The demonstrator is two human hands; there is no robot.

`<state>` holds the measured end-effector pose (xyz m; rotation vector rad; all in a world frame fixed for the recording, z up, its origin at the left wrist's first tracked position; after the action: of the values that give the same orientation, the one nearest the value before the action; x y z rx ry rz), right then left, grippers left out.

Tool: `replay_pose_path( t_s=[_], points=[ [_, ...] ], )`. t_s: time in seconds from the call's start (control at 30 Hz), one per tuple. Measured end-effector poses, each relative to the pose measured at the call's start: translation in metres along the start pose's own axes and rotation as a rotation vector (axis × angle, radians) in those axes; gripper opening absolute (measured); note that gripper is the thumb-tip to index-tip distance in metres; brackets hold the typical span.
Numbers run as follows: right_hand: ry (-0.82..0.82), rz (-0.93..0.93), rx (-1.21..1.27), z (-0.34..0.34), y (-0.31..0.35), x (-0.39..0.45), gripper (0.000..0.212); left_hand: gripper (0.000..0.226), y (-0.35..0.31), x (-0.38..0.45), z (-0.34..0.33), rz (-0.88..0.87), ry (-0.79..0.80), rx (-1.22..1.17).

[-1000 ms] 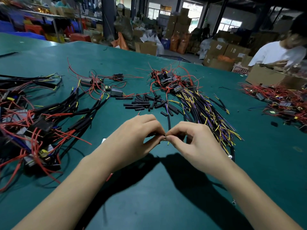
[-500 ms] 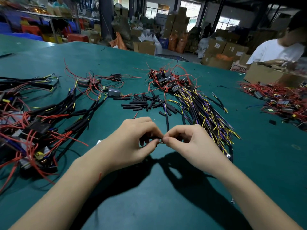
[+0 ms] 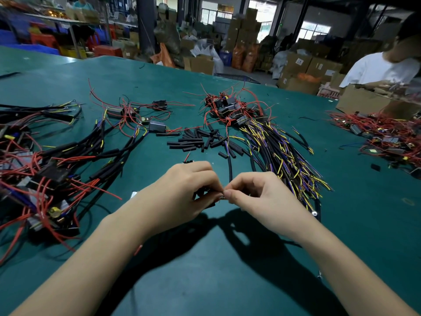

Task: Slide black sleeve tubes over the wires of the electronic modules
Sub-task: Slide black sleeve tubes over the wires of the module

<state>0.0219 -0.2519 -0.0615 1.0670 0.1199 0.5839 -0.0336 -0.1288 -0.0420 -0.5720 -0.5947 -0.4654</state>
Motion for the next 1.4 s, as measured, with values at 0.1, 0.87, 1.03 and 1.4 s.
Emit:
replay_pose_path(
  t_s=[0.1, 0.87, 1.03, 1.4],
  points=[
    [-0.024, 0.021, -0.024, 0.001, 0.002, -0.001, 0.014, 0.009, -0.002, -0.001, 0.002, -0.01, 0.004, 0.003],
    [-0.332, 0.482, -0.37, -0.005, 0.027, -0.013, 0.01, 0.011, 0.022, -0.005, 0.0, 0.402, -0.076, -0.243],
    [-0.182, 0.074, 0.112, 0.0, 0.0, -0.003, 0.011, 0.014, 0.008, -0.002, 0.008, 0.1, -0.062, -0.067],
    [0.084, -0.231, 0.384, -0.006, -0.008, -0.003, 0.005, 0.002, -0.009, -0.002, 0.009, -0.106, -0.11, 0.152]
  ],
)
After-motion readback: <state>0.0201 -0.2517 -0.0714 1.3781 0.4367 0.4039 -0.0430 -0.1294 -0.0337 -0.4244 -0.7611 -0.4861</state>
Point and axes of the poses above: each hand's wrist, its own x-axis towards the middle knuckle, its own z-axis out of the back of the hand, y = z × x, the point moved 6 cm from there along x, towards the middle knuckle, and after that the axes turned 7 degrees about -y, right-handed, at the moved point
